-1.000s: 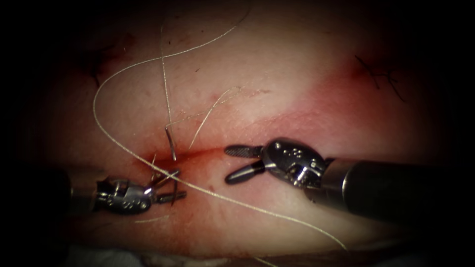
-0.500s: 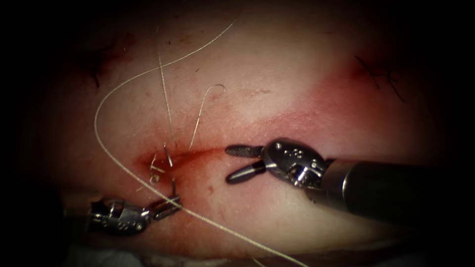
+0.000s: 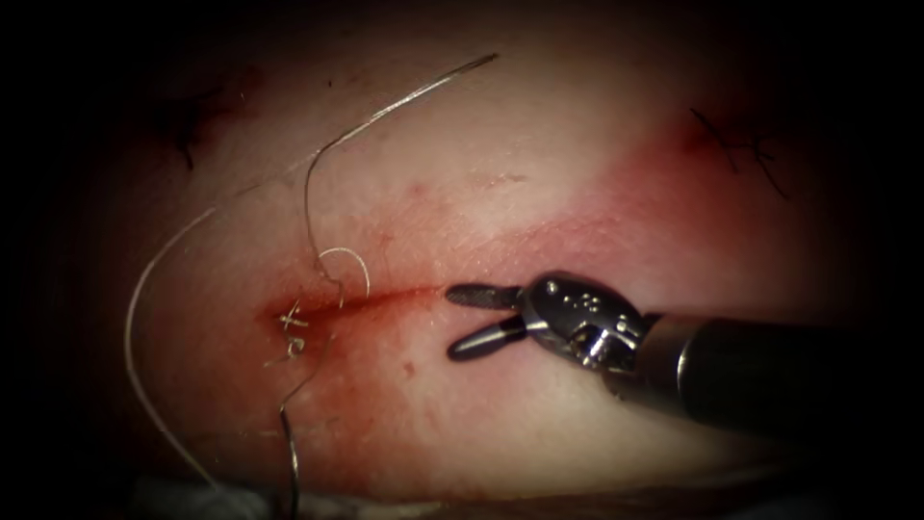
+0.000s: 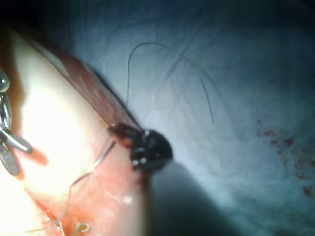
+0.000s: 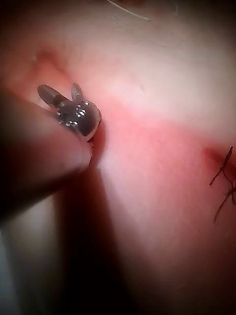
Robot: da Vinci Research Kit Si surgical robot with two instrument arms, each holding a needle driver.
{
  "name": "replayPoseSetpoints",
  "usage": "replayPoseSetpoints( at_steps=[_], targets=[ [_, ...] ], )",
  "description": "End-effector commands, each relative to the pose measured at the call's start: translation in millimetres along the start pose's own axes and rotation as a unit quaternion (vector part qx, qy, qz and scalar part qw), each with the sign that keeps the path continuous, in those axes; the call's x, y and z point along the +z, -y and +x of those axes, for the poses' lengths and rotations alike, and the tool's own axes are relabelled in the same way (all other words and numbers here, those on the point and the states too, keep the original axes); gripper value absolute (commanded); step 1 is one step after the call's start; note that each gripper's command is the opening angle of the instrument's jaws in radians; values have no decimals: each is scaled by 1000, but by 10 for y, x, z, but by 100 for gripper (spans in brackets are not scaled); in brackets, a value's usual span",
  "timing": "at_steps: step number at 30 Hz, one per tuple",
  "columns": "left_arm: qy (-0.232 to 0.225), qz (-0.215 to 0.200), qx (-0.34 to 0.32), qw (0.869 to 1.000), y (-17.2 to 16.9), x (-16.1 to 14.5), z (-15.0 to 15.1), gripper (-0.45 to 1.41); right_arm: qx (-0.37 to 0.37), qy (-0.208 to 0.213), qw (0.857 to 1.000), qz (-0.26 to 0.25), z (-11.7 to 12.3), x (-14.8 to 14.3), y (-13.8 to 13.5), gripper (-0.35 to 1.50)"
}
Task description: Wound Closure
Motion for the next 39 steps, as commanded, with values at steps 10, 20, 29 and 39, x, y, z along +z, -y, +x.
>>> replayPoseSetpoints(
  at_steps=[10,20,29,39],
  targets=[
    [-31,100,17,994,143,-62,87,-45,-101,15,995,19,-13,25,40,120],
    [-45,151,16,987,230,-102,103,-45,-220,6,970,-99,36,47,87,113],
    [-46,159,20,986,213,-74,72,-45,-219,4,961,-169,34,92,57,108],
    [-48,154,20,987,204,-69,70,-45,-219,8,957,-192,33,152,7,91]
  ],
)
